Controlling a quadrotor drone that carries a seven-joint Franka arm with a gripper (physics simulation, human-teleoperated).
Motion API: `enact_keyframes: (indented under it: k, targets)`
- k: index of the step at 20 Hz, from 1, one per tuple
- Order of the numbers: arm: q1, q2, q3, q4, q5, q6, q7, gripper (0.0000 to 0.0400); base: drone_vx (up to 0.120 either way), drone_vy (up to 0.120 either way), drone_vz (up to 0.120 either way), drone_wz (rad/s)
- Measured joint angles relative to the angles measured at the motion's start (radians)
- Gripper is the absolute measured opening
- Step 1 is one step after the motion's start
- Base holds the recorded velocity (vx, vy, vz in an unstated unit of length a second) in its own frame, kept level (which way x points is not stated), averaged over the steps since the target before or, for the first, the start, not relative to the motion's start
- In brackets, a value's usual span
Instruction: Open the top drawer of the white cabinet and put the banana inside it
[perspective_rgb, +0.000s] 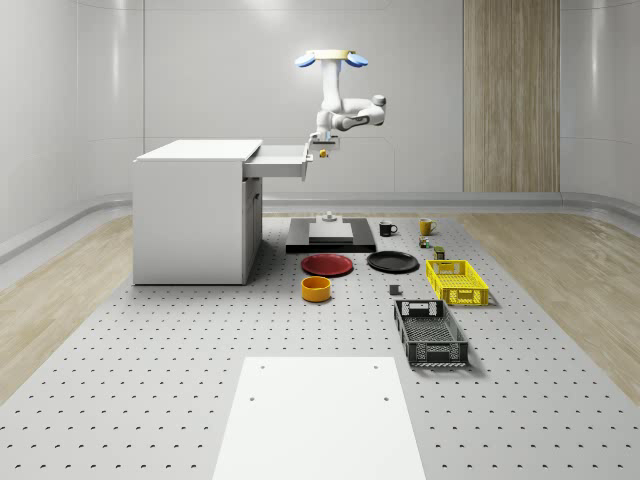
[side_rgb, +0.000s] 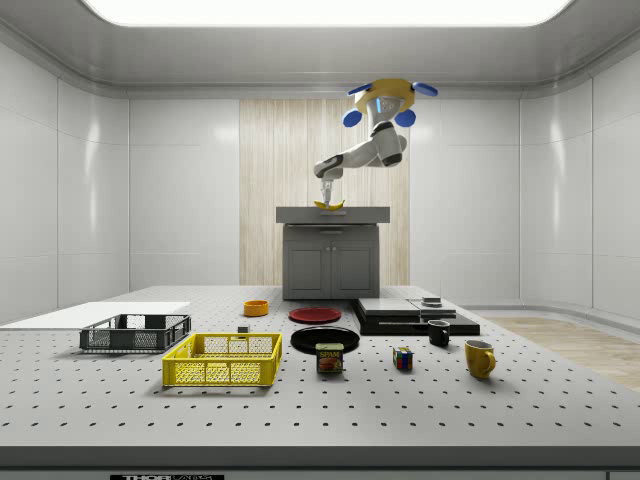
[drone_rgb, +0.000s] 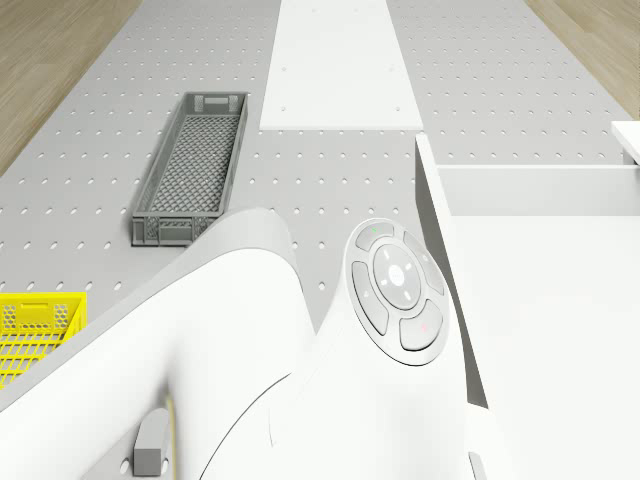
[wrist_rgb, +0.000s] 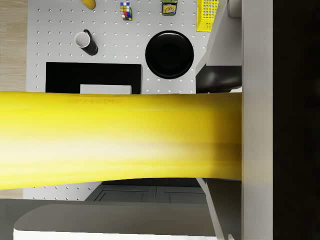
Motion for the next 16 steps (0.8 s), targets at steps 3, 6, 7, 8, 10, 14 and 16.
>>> enact_keyframes:
  k: [3,6,7,8,10,14,16]
  targets:
    - [0.000,-0.001,0.000,0.000,0.000,0.001,-0.001,0.0173,-0.120,-0.093,0.120,0.000]
    - [0.001,-0.002,0.000,0.000,-0.001,0.002,-0.002,0.0173,-0.120,-0.120,0.120,0.000]
    - [0.001,-0.002,0.000,0.000,-0.001,0.002,-0.001,0.0168,-0.120,-0.120,0.120,0.000]
    - [0.000,-0.002,0.000,0.000,0.000,0.001,0.005,0.0164,-0.120,-0.120,0.120,0.000]
    - [0.001,-0.003,0.000,0.000,-0.001,0.003,-0.002,0.0168,-0.120,-0.120,0.120,0.000]
    - [0.000,-0.004,0.000,0.000,-0.001,0.003,0.004,0.0164,-0.090,-0.120,0.090,0.000]
    - [0.001,-0.005,-0.001,0.000,-0.002,0.004,0.000,0.0167,0.000,-0.120,0.000,0.000]
